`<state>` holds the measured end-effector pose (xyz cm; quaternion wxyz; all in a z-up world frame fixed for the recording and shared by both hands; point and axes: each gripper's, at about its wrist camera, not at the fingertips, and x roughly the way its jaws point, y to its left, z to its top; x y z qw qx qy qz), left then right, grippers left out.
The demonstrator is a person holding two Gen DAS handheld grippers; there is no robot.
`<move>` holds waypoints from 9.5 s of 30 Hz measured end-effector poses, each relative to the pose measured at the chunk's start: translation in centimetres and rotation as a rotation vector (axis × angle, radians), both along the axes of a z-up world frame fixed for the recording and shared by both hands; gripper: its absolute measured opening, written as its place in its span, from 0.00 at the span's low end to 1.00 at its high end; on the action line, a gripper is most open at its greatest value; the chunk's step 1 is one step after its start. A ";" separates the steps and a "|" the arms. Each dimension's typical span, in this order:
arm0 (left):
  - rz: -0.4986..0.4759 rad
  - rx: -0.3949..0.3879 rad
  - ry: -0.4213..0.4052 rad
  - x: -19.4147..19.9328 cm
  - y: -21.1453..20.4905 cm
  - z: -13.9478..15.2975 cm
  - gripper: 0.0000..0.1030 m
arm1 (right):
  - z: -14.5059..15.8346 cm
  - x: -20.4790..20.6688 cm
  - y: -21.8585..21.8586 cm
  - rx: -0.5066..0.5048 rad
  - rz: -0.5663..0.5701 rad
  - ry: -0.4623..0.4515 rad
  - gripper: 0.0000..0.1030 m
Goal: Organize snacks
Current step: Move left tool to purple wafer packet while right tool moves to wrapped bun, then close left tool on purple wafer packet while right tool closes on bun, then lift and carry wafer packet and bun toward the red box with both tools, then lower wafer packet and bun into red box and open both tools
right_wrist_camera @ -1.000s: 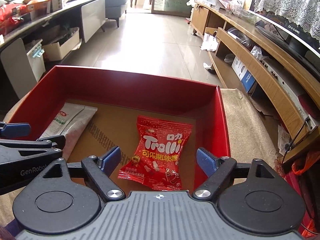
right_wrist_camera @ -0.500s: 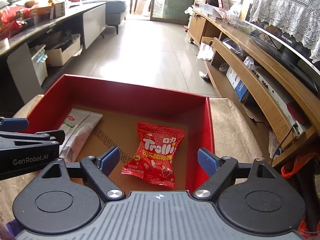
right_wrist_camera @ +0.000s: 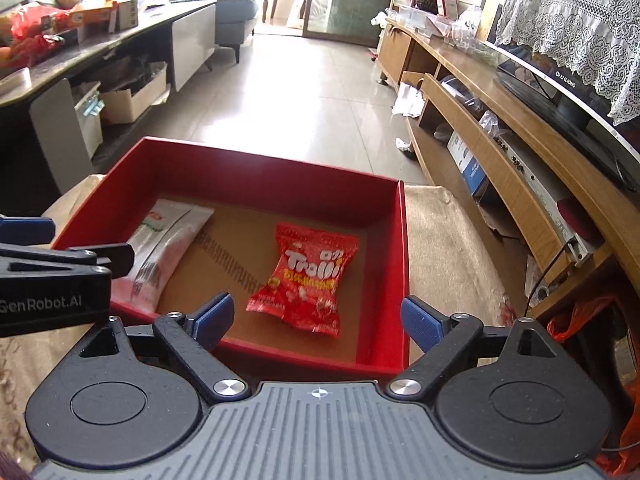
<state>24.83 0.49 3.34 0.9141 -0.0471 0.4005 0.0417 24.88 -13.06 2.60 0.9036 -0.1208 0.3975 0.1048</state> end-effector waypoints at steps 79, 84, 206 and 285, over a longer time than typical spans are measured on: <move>-0.071 0.011 0.201 -8.9 2.5 -3.9 0.73 | -4.5 -10.2 5.6 -0.071 0.283 0.261 0.85; -0.060 0.002 0.212 -8.8 2.9 -4.1 0.73 | -5.0 -10.1 5.4 -0.019 0.299 0.291 0.66; -0.153 0.118 0.131 -8.1 -3.7 -1.9 0.61 | -1.7 -7.8 -2.0 0.080 0.042 0.191 0.63; 0.041 0.174 0.132 8.7 -2.9 -4.4 0.60 | -3.9 7.0 1.1 0.038 0.006 0.107 0.63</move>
